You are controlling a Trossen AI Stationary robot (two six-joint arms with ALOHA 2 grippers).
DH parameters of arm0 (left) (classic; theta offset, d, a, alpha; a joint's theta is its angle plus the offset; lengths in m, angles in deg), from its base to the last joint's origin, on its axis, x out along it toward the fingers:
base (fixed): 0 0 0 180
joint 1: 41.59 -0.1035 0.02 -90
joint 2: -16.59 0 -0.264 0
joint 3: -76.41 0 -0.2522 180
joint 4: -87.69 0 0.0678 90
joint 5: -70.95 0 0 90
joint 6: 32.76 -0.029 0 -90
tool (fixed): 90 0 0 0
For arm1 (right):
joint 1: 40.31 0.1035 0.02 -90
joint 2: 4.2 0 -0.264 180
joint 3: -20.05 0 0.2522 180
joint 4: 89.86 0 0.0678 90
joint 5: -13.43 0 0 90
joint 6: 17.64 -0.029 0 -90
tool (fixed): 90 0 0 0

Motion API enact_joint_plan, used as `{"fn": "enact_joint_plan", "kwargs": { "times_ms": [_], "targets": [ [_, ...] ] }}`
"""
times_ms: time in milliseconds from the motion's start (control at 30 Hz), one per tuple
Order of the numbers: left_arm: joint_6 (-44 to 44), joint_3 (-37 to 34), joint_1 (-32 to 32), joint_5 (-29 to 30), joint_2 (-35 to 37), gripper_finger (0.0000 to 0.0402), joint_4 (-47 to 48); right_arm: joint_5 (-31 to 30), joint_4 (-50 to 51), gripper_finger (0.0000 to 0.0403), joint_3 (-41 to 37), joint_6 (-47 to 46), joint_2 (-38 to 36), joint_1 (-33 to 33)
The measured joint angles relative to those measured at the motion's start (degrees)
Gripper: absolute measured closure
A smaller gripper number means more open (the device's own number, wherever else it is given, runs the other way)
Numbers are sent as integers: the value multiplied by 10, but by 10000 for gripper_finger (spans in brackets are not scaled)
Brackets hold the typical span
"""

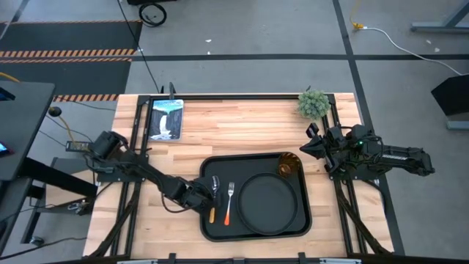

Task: Pick and place plate/cup/fork/spoon on tray
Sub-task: Put the spoon on the serving tray, then return to Home Position

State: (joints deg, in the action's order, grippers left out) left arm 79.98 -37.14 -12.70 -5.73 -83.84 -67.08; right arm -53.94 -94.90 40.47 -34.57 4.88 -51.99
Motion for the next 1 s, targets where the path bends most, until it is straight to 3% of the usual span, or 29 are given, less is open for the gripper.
{"fn": "enact_joint_plan", "kwargs": {
  "times_ms": [167,467,700,867,1000],
  "targets": [
    [1,0,0,0,-9,319,-4,0,0,385,0,0,0,0],
    [-43,0,-2,4,-3,236,0,0,0,385,0,1,0,0],
    [-107,-1,-14,10,64,228,55,0,0,385,0,28,-12,-3],
    [-258,-1,-31,54,122,229,40,10,9,385,0,55,-38,-10],
    [-521,0,-45,123,149,230,-57,0,-7,385,-31,68,-52,-12]
  ]
}}
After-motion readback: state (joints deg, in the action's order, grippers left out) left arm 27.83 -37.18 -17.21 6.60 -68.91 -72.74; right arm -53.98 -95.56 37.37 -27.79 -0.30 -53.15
